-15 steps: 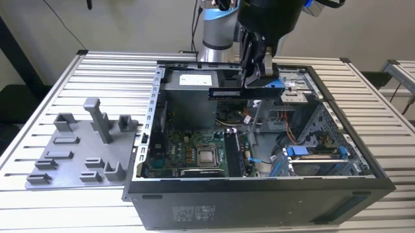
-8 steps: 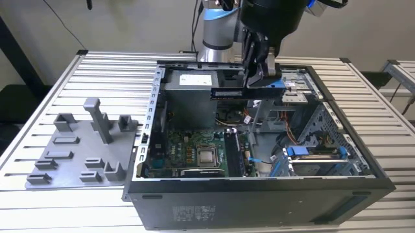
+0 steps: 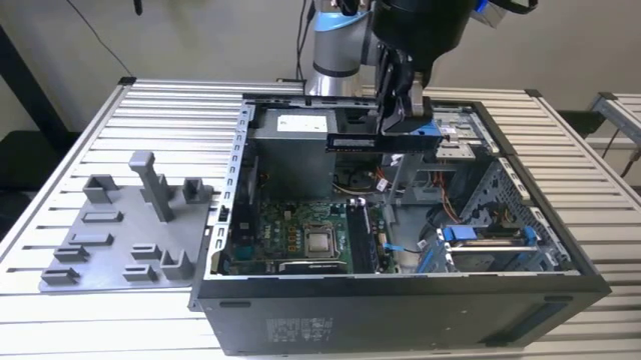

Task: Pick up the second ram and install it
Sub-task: 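Pick up the second ram and move it above second insertion slot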

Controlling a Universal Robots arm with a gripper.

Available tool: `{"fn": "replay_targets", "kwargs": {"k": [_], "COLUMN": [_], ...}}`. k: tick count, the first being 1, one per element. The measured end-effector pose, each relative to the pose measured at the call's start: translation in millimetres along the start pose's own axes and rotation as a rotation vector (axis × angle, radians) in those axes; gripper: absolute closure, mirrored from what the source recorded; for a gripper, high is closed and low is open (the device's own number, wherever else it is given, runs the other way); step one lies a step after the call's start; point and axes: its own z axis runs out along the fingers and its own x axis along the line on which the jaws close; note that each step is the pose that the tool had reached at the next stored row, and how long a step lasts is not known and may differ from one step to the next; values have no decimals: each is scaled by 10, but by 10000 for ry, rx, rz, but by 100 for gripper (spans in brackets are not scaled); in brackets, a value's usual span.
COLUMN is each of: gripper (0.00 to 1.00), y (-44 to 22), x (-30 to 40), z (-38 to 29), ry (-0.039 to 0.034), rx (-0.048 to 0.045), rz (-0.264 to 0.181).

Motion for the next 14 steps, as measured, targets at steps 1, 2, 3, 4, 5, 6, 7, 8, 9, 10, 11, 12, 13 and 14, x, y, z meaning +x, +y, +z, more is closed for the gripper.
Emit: {"fn": "replay_targets", "kwargs": {"k": [1,2,3,4,5,6,7,8,9,10,11,12,13,14], "gripper": [86,86,86,86,86,86,86,86,86,86,86,86,86,86], "y": [1,1,2,3,3,4,5,5,5,6,6,6,6,7], "x": [-27,-59,-90,-122,-152,-182,-209,-236,-257,-273,-284,-293,-308,-334], "z": [2,5,8,9,12,14,16,18,19,20,21,21,23,24], "ry": [1,1,1,2,0,1,1,0,1,1,1,1,0,-1], "rx": [0,1,0,0,1,1,1,1,1,1,1,1,2,2], "rz": [4,6,7,8,9,11,12,14,16,18,18,17,18,18]}}
